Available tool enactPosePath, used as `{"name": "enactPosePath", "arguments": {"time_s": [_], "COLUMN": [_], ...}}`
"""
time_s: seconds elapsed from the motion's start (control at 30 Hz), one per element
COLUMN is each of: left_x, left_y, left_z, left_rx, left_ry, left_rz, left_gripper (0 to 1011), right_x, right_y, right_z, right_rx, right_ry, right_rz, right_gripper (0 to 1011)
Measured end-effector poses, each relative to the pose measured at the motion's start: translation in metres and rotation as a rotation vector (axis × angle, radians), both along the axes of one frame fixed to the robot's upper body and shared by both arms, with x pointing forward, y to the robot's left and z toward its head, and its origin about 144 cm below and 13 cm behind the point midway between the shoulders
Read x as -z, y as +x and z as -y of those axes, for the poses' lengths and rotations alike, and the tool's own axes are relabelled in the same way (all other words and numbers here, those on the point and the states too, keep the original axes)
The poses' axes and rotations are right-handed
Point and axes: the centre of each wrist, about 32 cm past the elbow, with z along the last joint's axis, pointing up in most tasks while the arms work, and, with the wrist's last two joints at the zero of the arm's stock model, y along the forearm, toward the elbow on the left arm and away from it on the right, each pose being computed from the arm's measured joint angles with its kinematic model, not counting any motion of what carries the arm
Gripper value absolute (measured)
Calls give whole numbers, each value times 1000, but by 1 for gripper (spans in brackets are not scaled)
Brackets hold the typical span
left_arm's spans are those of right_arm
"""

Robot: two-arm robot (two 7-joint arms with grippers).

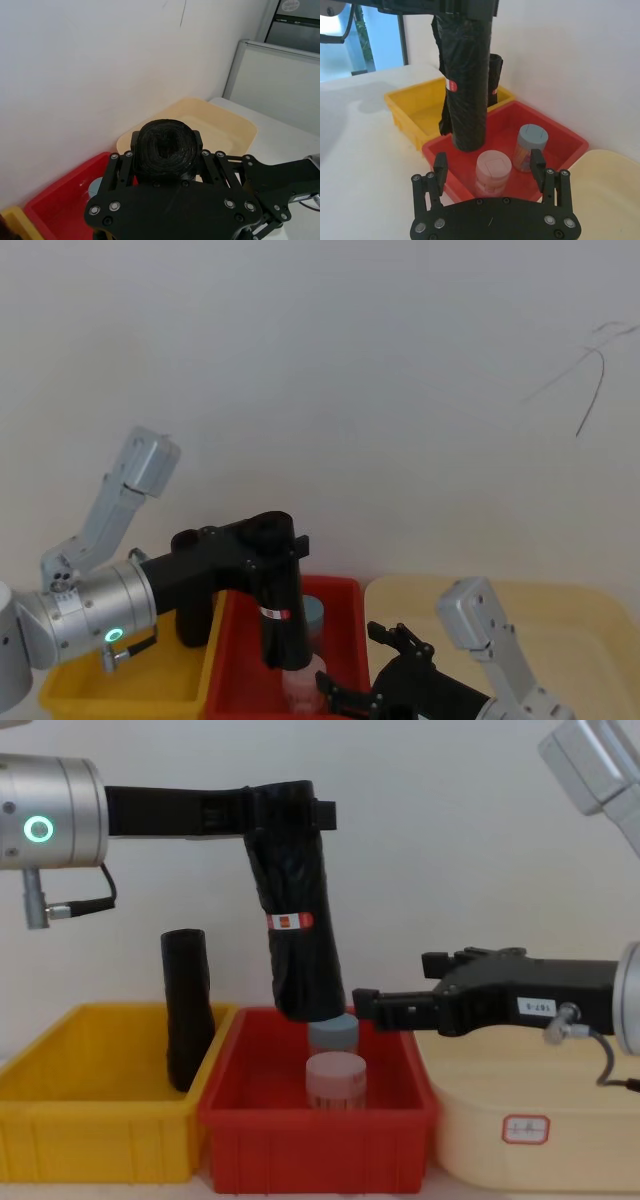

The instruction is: Pick up the garbage bag with the one hand and transfer it to the other hand.

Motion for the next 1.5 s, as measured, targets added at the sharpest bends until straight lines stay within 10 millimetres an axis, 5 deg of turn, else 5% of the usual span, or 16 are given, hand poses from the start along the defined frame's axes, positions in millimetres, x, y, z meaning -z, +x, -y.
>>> {"name": "enactPosePath", "arguments": {"time_s": [1.5], "left_x": [0], "left_y": [6], "left_z": [23], "left_rx": [78], "left_ry": [5], "left_rz": [-29], "left_gripper": [531], "right_x": [-2], "right_y": [33], "right_z": [-14], "right_rx": [-63], "right_ry": [78], "right_rz": [-22], "right_gripper": [1001]}}
